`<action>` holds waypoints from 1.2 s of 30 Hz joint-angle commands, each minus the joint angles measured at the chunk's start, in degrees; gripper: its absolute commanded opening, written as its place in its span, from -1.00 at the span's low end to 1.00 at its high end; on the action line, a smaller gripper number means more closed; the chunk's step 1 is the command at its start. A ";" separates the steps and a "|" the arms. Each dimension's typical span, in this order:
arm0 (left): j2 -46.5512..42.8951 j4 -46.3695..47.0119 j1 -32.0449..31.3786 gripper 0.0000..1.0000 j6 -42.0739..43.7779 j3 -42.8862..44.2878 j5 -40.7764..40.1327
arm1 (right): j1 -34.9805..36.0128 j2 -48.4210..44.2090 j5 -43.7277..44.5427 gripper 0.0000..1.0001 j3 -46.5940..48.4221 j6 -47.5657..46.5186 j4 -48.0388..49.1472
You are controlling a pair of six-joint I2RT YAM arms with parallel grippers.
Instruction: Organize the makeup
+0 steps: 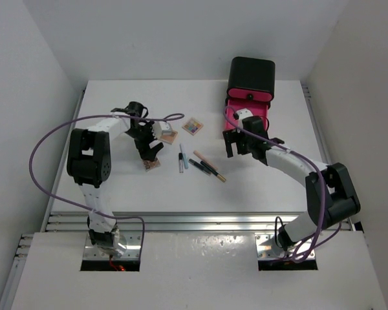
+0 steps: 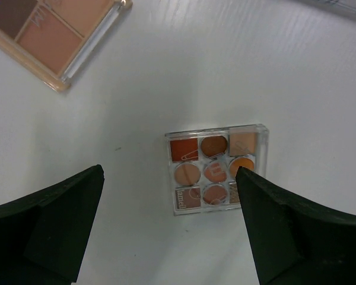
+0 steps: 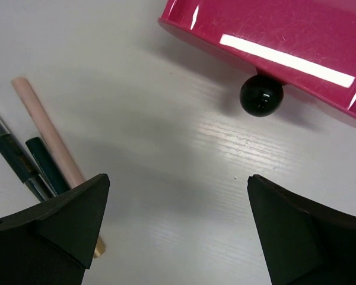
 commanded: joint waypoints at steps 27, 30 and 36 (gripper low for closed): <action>0.06 1.16 -3.98 0.99 -11.54 -8.23 -8.39 | 0.45 -4.75 4.68 1.00 -0.76 -1.43 -3.27; -1.26 1.69 -4.60 0.99 -12.60 -8.24 -10.14 | 0.11 -4.40 4.77 1.00 -0.58 -1.51 -3.44; -4.34 3.53 -6.62 0.99 -14.27 -9.38 -12.60 | 0.37 -3.52 5.47 1.00 -0.05 -1.95 -4.84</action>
